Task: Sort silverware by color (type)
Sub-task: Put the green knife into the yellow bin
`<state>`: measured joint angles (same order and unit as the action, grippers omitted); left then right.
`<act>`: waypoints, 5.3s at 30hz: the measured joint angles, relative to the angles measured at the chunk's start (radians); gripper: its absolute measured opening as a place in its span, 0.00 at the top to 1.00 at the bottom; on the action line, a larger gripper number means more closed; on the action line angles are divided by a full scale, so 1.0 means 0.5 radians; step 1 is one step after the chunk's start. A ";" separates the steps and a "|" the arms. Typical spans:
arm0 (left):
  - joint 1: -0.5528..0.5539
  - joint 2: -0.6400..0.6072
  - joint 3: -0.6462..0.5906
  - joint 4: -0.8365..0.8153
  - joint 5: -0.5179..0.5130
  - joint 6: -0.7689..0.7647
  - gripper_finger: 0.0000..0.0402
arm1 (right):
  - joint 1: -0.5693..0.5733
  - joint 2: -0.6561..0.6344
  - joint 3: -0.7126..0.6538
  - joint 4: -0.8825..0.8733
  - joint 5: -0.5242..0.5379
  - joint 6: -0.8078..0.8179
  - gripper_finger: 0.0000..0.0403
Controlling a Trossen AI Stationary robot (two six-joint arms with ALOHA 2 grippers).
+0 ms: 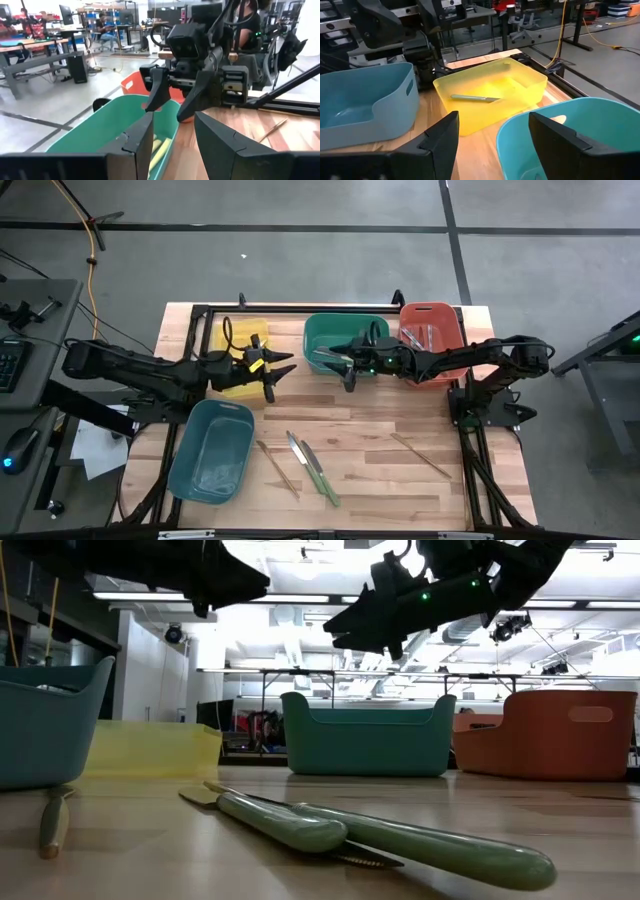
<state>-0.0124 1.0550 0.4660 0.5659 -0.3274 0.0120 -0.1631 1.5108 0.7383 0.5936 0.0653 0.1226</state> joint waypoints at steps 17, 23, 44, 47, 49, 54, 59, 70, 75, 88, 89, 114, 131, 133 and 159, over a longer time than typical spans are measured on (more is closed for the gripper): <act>0.000 -0.018 0.000 0.015 0.004 0.000 0.67 | 0.733 0.030 0.532 -1.200 0.504 0.008 0.45; 0.000 -0.018 0.000 0.016 0.003 0.057 0.67 | 1.011 0.136 0.792 -1.768 0.451 0.644 0.45; -0.089 -0.018 0.000 -0.045 0.004 -0.212 0.67 | 1.541 1.396 2.194 -2.908 0.425 1.643 0.45; -0.118 -0.018 0.000 -0.053 0.005 -0.349 0.67 | 1.566 1.542 2.389 -3.026 0.424 1.744 0.45; -0.144 -0.018 0.000 -0.058 0.006 -0.414 0.67 | 1.582 1.626 2.486 -3.072 0.424 1.801 0.45; -0.176 -0.018 0.000 -0.037 0.007 -0.435 0.67 | 1.606 1.747 2.614 -3.080 0.423 1.918 0.45; -0.172 -0.018 0.000 0.000 0.005 -0.436 0.67 | 1.612 1.759 2.618 -3.138 0.428 2.036 0.45; -0.172 -0.018 0.000 0.077 0.002 -0.351 0.67 | 1.584 1.759 2.618 -3.132 0.315 2.270 0.45; -0.172 -0.018 0.000 0.082 0.001 -0.333 0.67 | 1.579 1.759 2.618 -3.153 0.315 2.291 0.45; -0.172 -0.018 0.000 0.082 0.002 -0.332 0.67 | 1.573 1.870 2.627 -3.162 0.143 2.322 0.57; -0.172 -0.018 0.000 0.082 0.002 -0.332 0.67 | 1.573 1.871 2.626 -3.168 0.143 2.324 0.59; -0.172 -0.018 0.000 0.081 0.002 -0.333 0.67 | 1.573 1.877 2.622 -3.424 0.260 2.252 0.88; -0.174 -0.018 0.000 0.075 0.003 -0.353 0.67 | 1.580 1.822 2.605 -4.220 0.427 2.231 0.88; -0.175 -0.018 0.000 0.072 0.005 -0.381 0.67 | 1.586 1.821 2.606 -4.244 0.427 2.229 0.88; -0.203 -0.018 0.000 0.122 0.115 -0.222 0.67 | 1.580 0.194 0.584 -2.671 1.265 2.559 0.88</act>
<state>-0.1137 1.0458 0.4660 0.6270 -0.2701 -0.0991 0.6271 1.6076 1.0305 -0.7419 0.6979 1.4022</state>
